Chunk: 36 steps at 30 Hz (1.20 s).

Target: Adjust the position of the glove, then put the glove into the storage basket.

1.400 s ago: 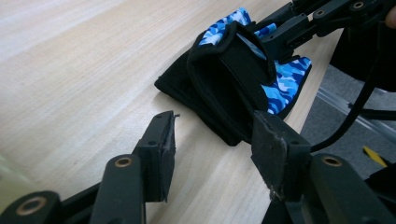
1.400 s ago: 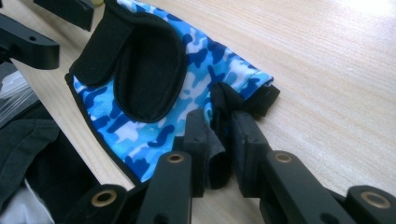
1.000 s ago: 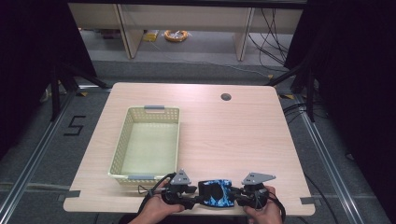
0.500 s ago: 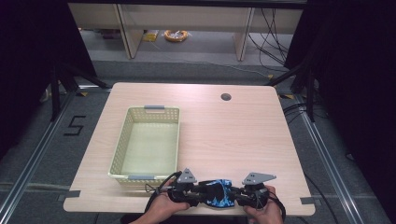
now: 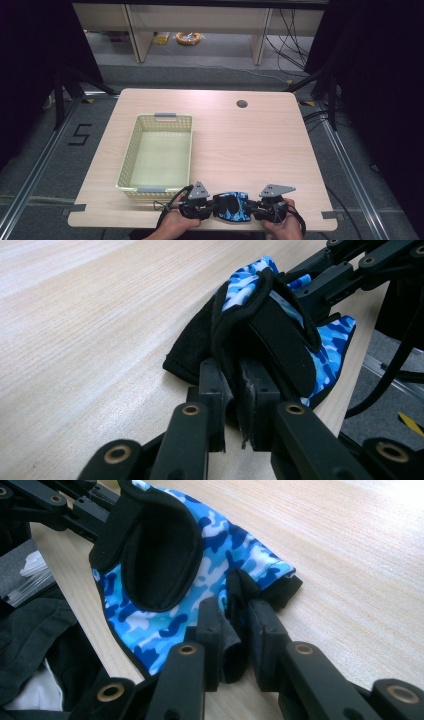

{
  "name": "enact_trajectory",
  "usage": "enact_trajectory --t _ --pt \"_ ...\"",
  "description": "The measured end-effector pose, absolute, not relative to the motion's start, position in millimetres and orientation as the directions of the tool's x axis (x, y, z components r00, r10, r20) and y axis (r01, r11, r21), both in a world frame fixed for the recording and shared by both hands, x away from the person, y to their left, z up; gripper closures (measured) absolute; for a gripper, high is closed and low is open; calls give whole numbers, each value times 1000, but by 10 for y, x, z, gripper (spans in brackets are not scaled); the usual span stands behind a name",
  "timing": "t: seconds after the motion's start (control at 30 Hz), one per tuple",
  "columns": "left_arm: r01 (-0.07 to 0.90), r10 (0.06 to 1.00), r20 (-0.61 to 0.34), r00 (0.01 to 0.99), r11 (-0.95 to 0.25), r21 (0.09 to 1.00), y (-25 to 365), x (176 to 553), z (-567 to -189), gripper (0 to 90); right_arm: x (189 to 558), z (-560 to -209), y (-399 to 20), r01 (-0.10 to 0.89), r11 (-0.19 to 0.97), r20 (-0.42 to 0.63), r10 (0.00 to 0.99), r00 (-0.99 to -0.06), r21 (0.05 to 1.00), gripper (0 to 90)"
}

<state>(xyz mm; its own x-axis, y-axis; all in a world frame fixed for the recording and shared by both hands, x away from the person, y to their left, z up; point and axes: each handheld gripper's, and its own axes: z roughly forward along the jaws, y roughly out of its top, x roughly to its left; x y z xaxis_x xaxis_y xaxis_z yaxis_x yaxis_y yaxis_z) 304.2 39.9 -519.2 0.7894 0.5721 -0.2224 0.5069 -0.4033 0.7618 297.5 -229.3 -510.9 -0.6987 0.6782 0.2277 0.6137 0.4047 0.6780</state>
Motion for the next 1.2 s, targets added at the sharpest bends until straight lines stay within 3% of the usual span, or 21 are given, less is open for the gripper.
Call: enact_trajectory --t 0.33,0.43,0.57,0.97,1.2 --pt "467 556 -188 810 -417 780 412 3009 -5152 843 2961 -5084 -2289 616 383 238 683 -690 688 795" --pt "506 566 -240 789 -375 777 415 2987 -5160 844 2938 -5061 -2298 652 336 298 686 -664 680 798" --pt "485 551 -228 803 -380 788 441 2937 -5099 848 2923 -5001 -2312 597 349 257 666 -700 722 803" --pt "463 545 -244 802 -311 830 661 2906 -4774 851 2785 -4698 -2211 578 225 351 607 -713 784 806" --pt "477 543 -272 795 -281 833 716 2978 -4606 851 2829 -4502 -2171 540 230 312 610 -728 810 807"
